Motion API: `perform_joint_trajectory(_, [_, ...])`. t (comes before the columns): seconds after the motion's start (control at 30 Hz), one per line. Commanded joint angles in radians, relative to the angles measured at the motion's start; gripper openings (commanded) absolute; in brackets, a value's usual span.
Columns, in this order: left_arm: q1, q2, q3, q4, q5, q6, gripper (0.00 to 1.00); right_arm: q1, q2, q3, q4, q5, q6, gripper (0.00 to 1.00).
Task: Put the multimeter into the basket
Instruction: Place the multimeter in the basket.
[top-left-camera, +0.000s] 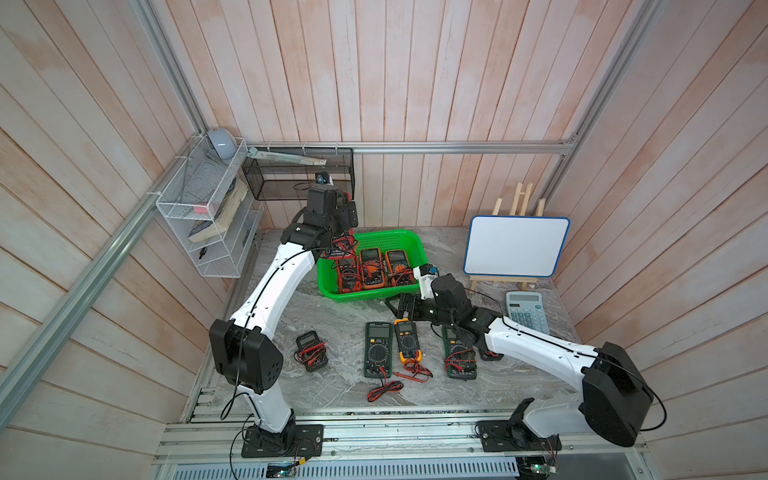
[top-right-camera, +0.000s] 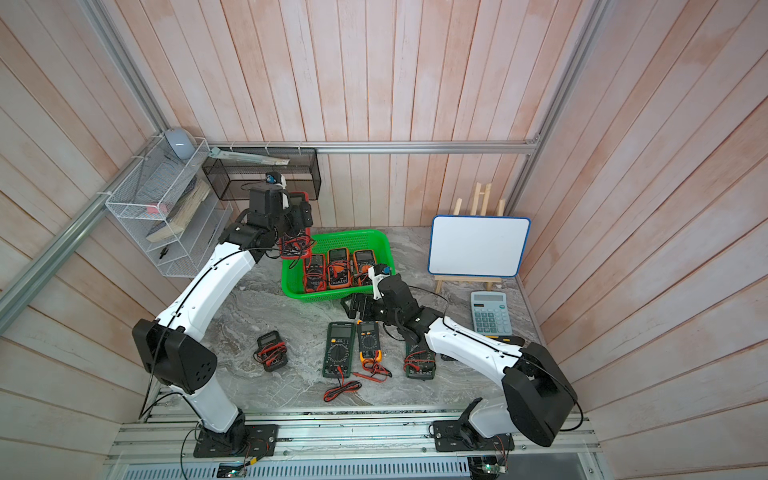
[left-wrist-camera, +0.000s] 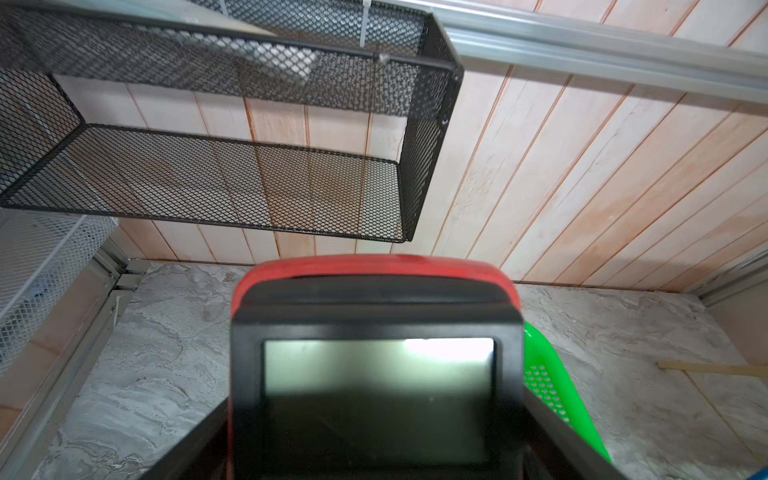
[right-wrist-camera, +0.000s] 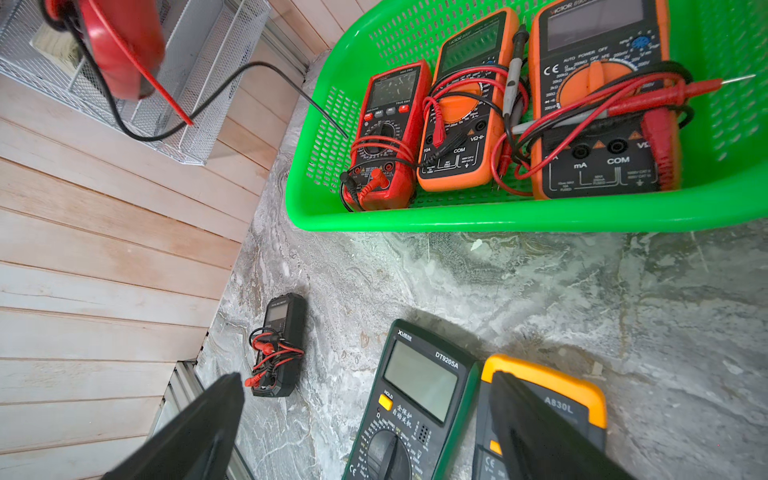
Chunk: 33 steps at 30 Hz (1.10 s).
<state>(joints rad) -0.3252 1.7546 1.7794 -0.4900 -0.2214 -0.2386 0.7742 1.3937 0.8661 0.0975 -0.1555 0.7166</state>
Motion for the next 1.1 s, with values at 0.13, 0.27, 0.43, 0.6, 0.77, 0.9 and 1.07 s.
perform_joint_trajectory(0.13, [0.009, 0.085, -0.147, 0.194, -0.020, 0.006, 0.00, -0.006, -0.012, -0.044, -0.010, 0.013, 0.000, 0.98])
perform_joint_trajectory(0.27, [0.012, 0.153, -0.156, 0.204, -0.031, -0.007, 0.00, -0.006, -0.043, -0.078, -0.012, 0.024, 0.008, 0.98])
perform_joint_trajectory(0.43, [0.018, 0.236, -0.115, 0.159, -0.045, -0.040, 0.00, -0.006, -0.065, -0.099, -0.021, 0.034, 0.011, 0.98])
perform_joint_trajectory(0.6, [0.026, 0.297, -0.063, 0.099, -0.066, -0.077, 0.00, -0.006, -0.071, -0.107, -0.030, 0.038, 0.015, 0.98])
perform_joint_trajectory(0.77, [0.037, 0.364, -0.009, 0.024, -0.082, -0.106, 0.15, -0.006, -0.080, -0.109, -0.034, 0.039, 0.017, 0.98])
perform_joint_trajectory(0.9, [0.055, 0.385, -0.004, -0.002, -0.076, -0.124, 0.41, -0.005, -0.089, -0.112, -0.045, 0.040, 0.017, 0.98])
perform_joint_trajectory(1.07, [0.063, 0.381, -0.005, -0.011, -0.059, -0.119, 0.85, -0.004, -0.097, -0.113, -0.064, 0.046, 0.018, 0.98])
